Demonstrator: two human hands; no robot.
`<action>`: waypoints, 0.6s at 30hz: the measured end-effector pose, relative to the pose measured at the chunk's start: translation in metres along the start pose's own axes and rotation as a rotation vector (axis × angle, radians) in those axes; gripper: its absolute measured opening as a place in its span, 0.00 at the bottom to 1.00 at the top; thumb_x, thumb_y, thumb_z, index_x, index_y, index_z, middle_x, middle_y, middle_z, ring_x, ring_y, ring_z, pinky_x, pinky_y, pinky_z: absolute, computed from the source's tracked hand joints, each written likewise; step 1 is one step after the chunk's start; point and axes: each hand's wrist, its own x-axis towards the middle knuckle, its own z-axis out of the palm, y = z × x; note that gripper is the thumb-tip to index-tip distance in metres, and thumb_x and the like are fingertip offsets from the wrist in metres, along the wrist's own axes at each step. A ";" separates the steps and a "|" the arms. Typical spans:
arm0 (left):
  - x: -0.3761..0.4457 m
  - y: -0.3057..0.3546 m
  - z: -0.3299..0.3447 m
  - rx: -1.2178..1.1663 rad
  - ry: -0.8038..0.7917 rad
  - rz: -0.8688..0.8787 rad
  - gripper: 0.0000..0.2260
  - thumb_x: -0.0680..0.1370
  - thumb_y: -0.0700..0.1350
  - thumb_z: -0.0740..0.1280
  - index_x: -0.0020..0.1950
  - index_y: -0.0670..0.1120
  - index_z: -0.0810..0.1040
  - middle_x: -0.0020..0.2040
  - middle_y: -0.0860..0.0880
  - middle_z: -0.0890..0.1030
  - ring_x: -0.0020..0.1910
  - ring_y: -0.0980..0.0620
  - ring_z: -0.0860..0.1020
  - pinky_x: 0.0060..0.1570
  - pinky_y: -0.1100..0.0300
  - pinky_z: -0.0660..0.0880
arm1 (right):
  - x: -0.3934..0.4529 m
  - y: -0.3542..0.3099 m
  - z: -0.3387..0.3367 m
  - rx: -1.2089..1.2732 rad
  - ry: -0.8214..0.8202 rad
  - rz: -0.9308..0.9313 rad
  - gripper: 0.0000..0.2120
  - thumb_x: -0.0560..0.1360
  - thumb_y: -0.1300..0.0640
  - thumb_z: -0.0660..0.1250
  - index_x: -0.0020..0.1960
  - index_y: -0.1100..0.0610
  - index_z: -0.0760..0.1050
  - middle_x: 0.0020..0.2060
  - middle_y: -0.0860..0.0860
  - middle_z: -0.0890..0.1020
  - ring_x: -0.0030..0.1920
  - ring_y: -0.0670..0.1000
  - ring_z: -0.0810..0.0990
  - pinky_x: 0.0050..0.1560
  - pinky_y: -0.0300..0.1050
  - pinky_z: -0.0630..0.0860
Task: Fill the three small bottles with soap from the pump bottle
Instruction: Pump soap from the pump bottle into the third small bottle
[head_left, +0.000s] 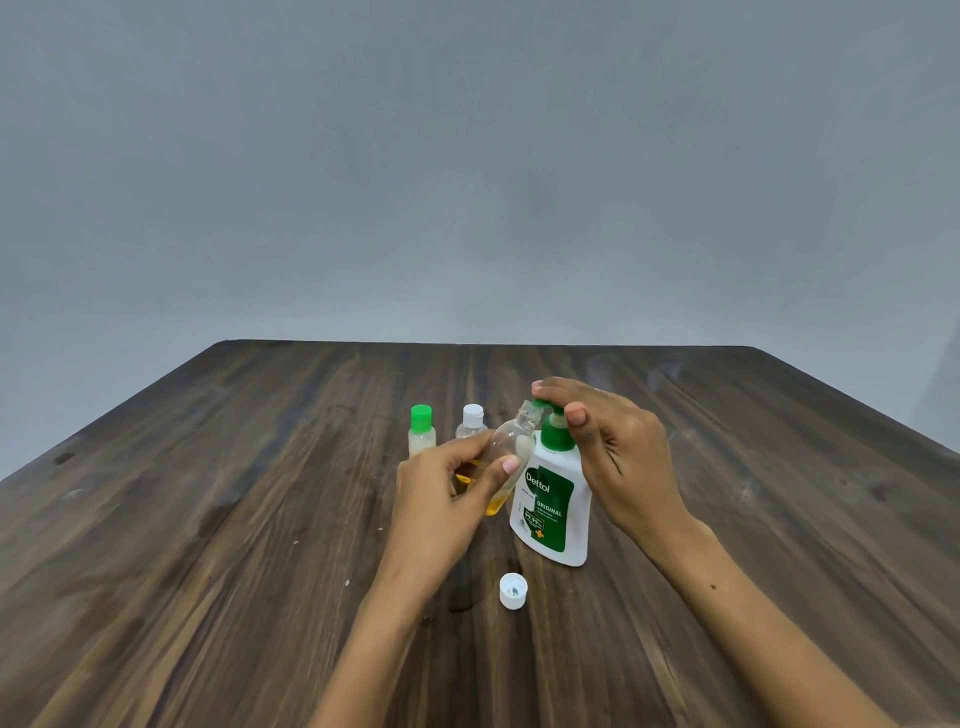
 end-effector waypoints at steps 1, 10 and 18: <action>0.000 0.001 0.000 -0.003 0.002 0.000 0.10 0.76 0.49 0.71 0.56 0.58 0.83 0.42 0.64 0.83 0.48 0.61 0.82 0.49 0.63 0.78 | 0.001 0.000 -0.002 -0.006 -0.009 -0.011 0.33 0.81 0.36 0.46 0.56 0.56 0.83 0.55 0.47 0.84 0.58 0.45 0.80 0.56 0.51 0.78; 0.001 0.001 0.000 0.028 -0.009 -0.001 0.09 0.77 0.51 0.69 0.56 0.56 0.83 0.45 0.56 0.86 0.47 0.56 0.82 0.51 0.52 0.79 | 0.003 0.000 -0.001 -0.004 -0.006 0.011 0.35 0.81 0.35 0.44 0.53 0.56 0.83 0.52 0.48 0.85 0.54 0.47 0.82 0.52 0.56 0.79; 0.001 0.004 -0.001 0.022 -0.017 -0.022 0.10 0.77 0.51 0.69 0.57 0.56 0.83 0.45 0.61 0.84 0.48 0.59 0.81 0.53 0.51 0.78 | 0.003 0.002 0.001 0.056 -0.009 0.048 0.34 0.81 0.35 0.44 0.55 0.55 0.83 0.53 0.47 0.84 0.55 0.48 0.82 0.51 0.57 0.79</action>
